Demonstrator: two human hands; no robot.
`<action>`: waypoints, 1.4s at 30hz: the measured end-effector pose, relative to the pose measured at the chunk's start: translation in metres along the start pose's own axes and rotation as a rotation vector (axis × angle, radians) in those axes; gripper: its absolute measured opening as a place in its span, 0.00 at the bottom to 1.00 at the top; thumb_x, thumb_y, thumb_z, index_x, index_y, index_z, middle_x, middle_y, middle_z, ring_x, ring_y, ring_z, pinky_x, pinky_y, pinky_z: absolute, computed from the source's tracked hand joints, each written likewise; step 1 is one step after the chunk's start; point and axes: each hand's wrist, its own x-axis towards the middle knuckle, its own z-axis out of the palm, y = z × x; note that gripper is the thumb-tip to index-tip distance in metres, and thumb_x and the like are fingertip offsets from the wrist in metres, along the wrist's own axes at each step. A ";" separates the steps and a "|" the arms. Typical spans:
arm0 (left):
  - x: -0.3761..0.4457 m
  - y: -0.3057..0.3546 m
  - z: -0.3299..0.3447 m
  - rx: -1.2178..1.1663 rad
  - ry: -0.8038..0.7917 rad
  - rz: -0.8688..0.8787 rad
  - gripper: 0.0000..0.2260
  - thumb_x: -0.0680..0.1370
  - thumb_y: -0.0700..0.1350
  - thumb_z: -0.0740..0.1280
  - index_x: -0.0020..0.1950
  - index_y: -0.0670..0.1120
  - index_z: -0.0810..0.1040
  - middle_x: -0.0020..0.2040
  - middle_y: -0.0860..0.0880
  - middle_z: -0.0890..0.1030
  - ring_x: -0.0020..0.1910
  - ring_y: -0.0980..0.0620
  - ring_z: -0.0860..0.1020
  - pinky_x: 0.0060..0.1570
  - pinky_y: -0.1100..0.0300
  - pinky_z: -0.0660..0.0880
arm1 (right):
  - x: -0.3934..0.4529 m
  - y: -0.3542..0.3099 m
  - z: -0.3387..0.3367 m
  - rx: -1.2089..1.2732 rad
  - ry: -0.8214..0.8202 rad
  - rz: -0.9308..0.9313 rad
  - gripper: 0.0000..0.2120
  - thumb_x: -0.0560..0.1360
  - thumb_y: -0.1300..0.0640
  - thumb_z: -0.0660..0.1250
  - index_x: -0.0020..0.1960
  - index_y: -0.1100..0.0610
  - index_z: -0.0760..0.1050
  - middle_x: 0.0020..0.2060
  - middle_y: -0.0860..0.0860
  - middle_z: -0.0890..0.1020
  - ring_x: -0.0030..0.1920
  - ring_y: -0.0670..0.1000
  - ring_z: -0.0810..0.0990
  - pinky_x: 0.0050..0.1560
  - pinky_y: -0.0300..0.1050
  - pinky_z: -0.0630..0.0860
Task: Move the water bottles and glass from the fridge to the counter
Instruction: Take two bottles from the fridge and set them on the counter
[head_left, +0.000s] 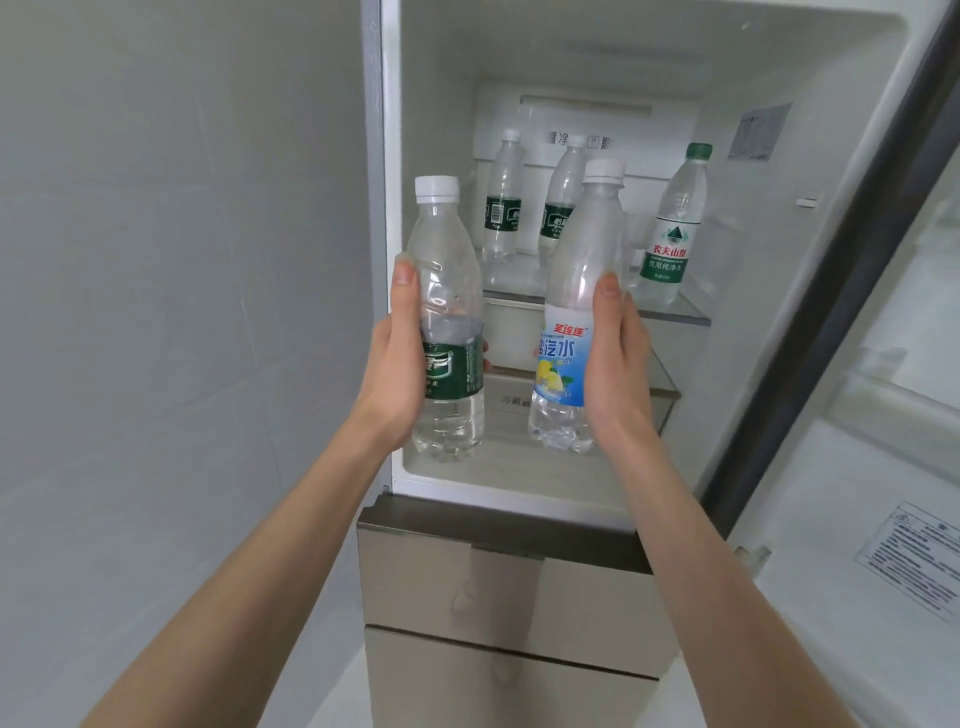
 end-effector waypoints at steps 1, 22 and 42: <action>-0.007 0.003 -0.003 -0.001 -0.005 0.005 0.35 0.82 0.71 0.47 0.49 0.47 0.85 0.40 0.42 0.88 0.40 0.43 0.87 0.46 0.49 0.86 | -0.006 -0.001 0.000 0.015 -0.003 0.007 0.20 0.82 0.28 0.57 0.63 0.40 0.75 0.59 0.46 0.85 0.55 0.43 0.89 0.63 0.48 0.85; -0.166 0.064 -0.086 0.228 0.598 0.165 0.36 0.78 0.73 0.47 0.40 0.50 0.85 0.36 0.42 0.85 0.38 0.38 0.86 0.42 0.49 0.83 | -0.096 -0.020 0.094 0.351 -0.499 0.094 0.34 0.72 0.26 0.60 0.56 0.57 0.74 0.48 0.58 0.83 0.50 0.52 0.85 0.60 0.62 0.84; -0.458 0.161 -0.219 0.462 1.284 0.280 0.37 0.80 0.72 0.49 0.52 0.44 0.85 0.38 0.45 0.87 0.38 0.46 0.86 0.41 0.50 0.81 | -0.351 -0.095 0.240 0.531 -1.109 0.049 0.32 0.74 0.27 0.59 0.53 0.56 0.78 0.45 0.54 0.85 0.49 0.64 0.87 0.57 0.68 0.84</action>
